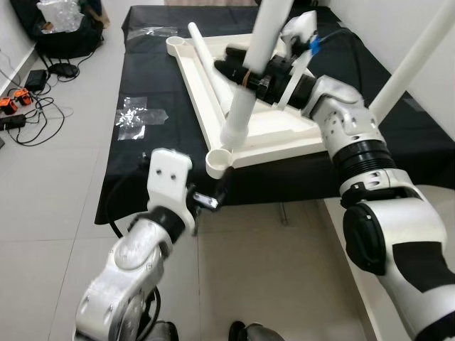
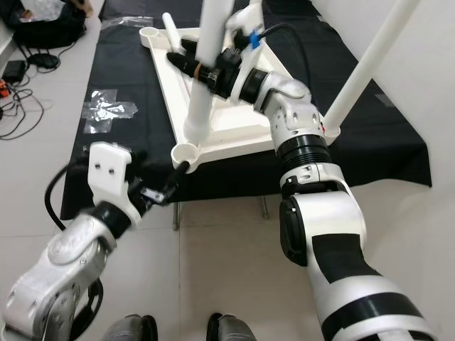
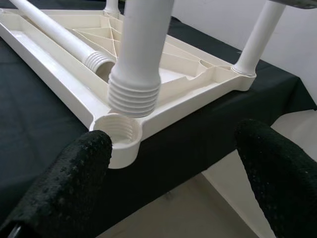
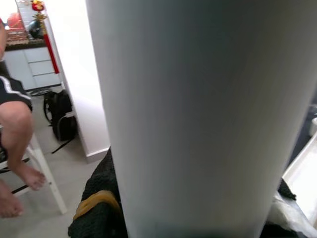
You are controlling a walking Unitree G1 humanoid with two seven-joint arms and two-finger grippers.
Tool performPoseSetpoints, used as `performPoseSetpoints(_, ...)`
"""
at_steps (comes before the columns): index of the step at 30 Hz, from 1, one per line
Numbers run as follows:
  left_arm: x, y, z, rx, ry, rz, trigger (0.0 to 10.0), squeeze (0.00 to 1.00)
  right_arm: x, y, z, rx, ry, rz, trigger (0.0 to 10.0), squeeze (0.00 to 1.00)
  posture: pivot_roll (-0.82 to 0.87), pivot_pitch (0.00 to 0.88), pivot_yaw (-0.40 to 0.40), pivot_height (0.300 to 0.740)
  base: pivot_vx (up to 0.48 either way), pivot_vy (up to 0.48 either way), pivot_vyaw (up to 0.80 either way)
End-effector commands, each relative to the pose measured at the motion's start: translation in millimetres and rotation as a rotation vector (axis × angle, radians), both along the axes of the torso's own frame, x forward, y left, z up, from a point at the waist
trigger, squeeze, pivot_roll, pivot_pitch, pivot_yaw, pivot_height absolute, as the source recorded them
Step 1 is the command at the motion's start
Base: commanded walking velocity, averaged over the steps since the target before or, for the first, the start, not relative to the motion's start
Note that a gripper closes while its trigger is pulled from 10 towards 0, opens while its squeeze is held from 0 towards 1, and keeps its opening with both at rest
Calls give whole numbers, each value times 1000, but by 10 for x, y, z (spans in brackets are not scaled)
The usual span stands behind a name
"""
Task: Building children table
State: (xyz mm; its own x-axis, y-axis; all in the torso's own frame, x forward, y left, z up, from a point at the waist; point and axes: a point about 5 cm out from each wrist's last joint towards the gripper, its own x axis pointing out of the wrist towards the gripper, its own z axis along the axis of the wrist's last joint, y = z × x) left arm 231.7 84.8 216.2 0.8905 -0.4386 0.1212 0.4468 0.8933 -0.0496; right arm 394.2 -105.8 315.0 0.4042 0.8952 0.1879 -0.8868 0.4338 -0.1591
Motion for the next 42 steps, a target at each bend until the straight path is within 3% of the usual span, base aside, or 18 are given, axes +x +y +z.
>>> performPoseSetpoints(1, -70, -6, -31, 3, 18, -26, 10000, 0, -26, 68, 60, -14, -42, 41, 10000, 0, 65, 239, -107, 740, 0, 0, 0)
performPoseSetpoints(2, -70, -6, -31, 3, 18, -26, 10000, 0, -26, 68, 60, -14, -42, 41, 10000, 0, 65, 239, -107, 740, 0, 0, 0)
performPoseSetpoints(4, -135, 45, -81, 30, 37, 2, 10000, 0, -39, 261, 73, -12, -60, 68, 10000, 0, 77, 269, -116, 740, 0, 0, 0)
performPoseSetpoints(6, -156, 60, -87, 39, 39, 14, 10000, 0, -43, 323, 81, -10, -67, 73, 10000, 0, 78, 274, -116, 740, 0, 0, 0)
performPoseSetpoints(16, -192, 62, -30, 29, 34, 36, 10000, 0, -83, 433, 78, -19, -81, 176, 10000, 0, 79, 294, -123, 740, 0, 0, 0)
performPoseSetpoints(25, -200, 71, -21, 28, 33, 45, 10000, 0, -90, 320, 201, -29, -116, 200, 10000, 0, 77, 298, -123, 740, 0, 0, 0)
performPoseSetpoints(30, -190, 68, -10, 31, 29, 45, 10000, 0, -82, 146, 279, -21, -127, 193, 10000, 0, 75, 289, -120, 740, 0, 0, 0)
performPoseSetpoints(35, -185, 77, -4, 35, 30, 48, 10000, 0, -64, 30, 203, -41, -104, 180, 10000, 0, 78, 289, -114, 740, 0, 0, 0)
performPoseSetpoints(42, -184, 84, -3, 37, 30, 49, 10000, 0, -73, 26, 130, -52, -89, 206, 10000, 0, 78, 290, -110, 740, 0, 0, 0)
